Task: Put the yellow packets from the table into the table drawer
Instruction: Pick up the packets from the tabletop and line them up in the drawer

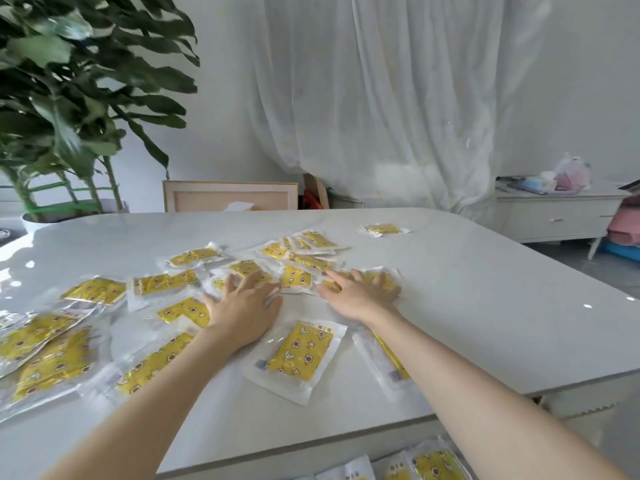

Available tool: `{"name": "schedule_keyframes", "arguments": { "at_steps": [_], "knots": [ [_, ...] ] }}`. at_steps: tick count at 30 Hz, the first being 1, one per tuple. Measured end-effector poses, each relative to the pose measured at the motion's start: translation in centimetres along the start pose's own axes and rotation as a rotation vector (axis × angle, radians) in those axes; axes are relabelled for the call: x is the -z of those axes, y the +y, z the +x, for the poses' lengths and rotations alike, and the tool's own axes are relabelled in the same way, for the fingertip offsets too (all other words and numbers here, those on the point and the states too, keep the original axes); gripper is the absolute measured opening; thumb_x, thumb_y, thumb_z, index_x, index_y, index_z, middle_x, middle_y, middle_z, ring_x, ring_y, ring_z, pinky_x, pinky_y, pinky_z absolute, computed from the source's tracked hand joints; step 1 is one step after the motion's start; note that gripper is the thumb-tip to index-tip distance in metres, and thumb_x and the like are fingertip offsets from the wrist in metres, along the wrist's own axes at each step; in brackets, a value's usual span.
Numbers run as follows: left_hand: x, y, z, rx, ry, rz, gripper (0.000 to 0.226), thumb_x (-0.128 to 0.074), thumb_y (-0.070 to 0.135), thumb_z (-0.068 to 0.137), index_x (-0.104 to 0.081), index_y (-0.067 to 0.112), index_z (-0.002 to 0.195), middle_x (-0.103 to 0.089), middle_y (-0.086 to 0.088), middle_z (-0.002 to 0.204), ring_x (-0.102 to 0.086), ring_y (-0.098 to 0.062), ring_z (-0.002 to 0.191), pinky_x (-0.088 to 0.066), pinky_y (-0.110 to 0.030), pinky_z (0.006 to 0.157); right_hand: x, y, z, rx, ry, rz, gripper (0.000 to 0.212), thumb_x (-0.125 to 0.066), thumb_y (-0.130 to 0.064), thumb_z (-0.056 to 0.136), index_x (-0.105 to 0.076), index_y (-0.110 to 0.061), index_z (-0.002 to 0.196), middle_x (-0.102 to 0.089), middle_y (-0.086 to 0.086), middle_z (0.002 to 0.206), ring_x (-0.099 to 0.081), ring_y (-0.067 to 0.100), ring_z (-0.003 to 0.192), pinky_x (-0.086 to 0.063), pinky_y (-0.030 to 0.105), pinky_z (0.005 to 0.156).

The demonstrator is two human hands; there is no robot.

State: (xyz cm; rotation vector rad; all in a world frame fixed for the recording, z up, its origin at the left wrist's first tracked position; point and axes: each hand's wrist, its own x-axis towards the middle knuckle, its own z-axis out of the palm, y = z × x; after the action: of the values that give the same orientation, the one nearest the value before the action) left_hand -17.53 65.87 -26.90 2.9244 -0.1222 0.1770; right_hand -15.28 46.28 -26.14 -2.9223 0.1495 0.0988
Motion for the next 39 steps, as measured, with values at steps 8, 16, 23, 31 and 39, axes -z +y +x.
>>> {"name": "schedule_keyframes", "arguments": {
  "at_steps": [8,16,23,31,39],
  "knots": [
    [2.8,-1.4,-1.7,0.031,0.002,-0.048,0.046,-0.046,0.045,0.094,-0.044,0.032,0.138,-0.03,0.01,0.152,-0.023,-0.019,0.142,-0.016,-0.056,0.113,1.7,-1.2,-2.4,0.174,0.099,0.283,0.041,-0.028,-0.04,0.097,-0.057,-0.039,0.126,-0.055,-0.005,0.136,-0.042,0.026,0.129,-0.037,0.043,0.104],
    [4.2,1.9,-6.7,-0.132,-0.034,-0.192,0.047,-0.049,0.049,0.091,-0.053,0.025,0.131,-0.054,0.004,0.136,-0.047,-0.018,0.127,-0.041,-0.034,0.103,2.5,1.8,-2.9,-0.076,-0.035,0.327,0.066,-0.047,-0.037,0.09,-0.021,-0.024,0.15,-0.043,0.009,0.144,-0.042,0.031,0.13,-0.037,0.04,0.107],
    [3.4,4.7,-8.1,-0.044,-0.197,0.006,0.071,-0.052,0.06,0.084,-0.037,0.02,0.141,-0.045,-0.004,0.14,-0.032,-0.029,0.132,-0.037,-0.038,0.1,2.0,1.5,-2.2,-0.15,0.078,0.284,0.055,-0.069,-0.045,0.078,-0.049,-0.012,0.117,-0.046,0.012,0.13,-0.036,0.03,0.126,-0.041,0.036,0.098],
    [3.4,4.7,-7.1,0.071,-0.217,-0.315,0.093,-0.075,0.045,0.074,-0.025,0.017,0.148,-0.041,-0.004,0.144,-0.04,-0.023,0.131,-0.04,-0.029,0.095,2.7,1.2,-2.4,-0.152,0.198,0.523,0.044,-0.064,-0.021,0.086,-0.046,-0.008,0.124,-0.053,0.011,0.129,-0.054,0.033,0.116,-0.049,0.037,0.093],
    [3.3,3.7,-8.9,0.153,-0.102,-0.596,0.092,-0.076,0.026,0.078,-0.018,0.023,0.149,-0.039,-0.01,0.146,-0.041,-0.027,0.131,-0.044,-0.036,0.098,7.0,1.0,-6.2,-0.114,0.287,0.474,0.033,-0.058,-0.01,0.083,-0.047,-0.007,0.114,-0.057,0.009,0.113,-0.056,0.031,0.101,-0.038,0.028,0.07]
  ]
}}
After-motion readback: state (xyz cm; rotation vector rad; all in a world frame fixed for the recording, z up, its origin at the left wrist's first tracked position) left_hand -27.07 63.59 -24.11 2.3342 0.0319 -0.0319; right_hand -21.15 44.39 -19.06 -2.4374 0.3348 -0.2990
